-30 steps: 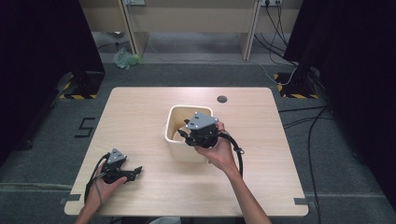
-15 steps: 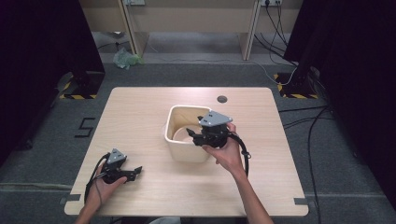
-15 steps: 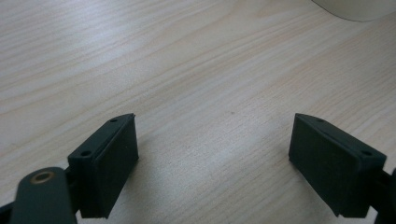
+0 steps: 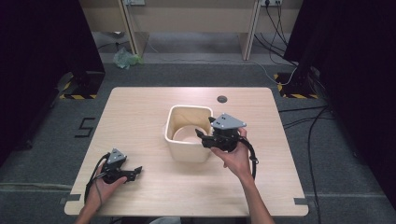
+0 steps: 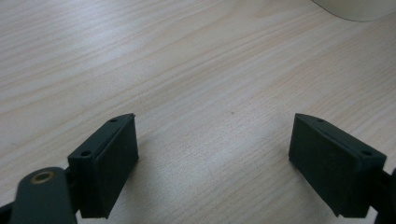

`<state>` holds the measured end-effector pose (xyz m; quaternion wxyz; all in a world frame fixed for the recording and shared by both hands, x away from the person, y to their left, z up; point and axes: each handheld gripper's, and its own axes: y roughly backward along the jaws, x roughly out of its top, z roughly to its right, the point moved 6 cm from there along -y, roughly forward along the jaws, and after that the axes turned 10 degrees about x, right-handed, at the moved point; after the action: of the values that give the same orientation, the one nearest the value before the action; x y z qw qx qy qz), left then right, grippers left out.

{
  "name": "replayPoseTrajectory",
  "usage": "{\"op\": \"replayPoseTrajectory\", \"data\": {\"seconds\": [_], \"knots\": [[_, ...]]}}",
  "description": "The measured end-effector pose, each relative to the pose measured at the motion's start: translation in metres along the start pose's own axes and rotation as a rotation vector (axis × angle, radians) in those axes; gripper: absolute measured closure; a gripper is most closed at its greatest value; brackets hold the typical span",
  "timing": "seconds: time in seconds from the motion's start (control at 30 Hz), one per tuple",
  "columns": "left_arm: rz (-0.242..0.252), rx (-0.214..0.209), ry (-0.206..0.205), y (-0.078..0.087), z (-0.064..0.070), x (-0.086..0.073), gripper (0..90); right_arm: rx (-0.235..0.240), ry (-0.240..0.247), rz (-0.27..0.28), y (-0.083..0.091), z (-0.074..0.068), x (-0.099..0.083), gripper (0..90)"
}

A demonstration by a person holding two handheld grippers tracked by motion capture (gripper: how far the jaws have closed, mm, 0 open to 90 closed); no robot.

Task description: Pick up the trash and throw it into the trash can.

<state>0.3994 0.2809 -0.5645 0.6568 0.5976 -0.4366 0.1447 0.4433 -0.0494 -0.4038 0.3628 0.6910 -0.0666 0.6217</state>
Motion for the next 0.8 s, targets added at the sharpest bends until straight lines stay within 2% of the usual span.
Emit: {"op": "replayPoseTrajectory", "data": {"seconds": [0.47, 0.8], "knots": [[0.0, 0.0, -0.001, 0.0, 0.0, 0.0, 14.8, -0.048, -0.042, 0.026, 0.022, 0.014, -0.014, 34.0], [0.0, 0.0, 0.0, 0.0, 0.0, 0.0, 14.8, -0.076, -0.067, 0.029, 0.032, 0.022, -0.024, 31.5]]}}
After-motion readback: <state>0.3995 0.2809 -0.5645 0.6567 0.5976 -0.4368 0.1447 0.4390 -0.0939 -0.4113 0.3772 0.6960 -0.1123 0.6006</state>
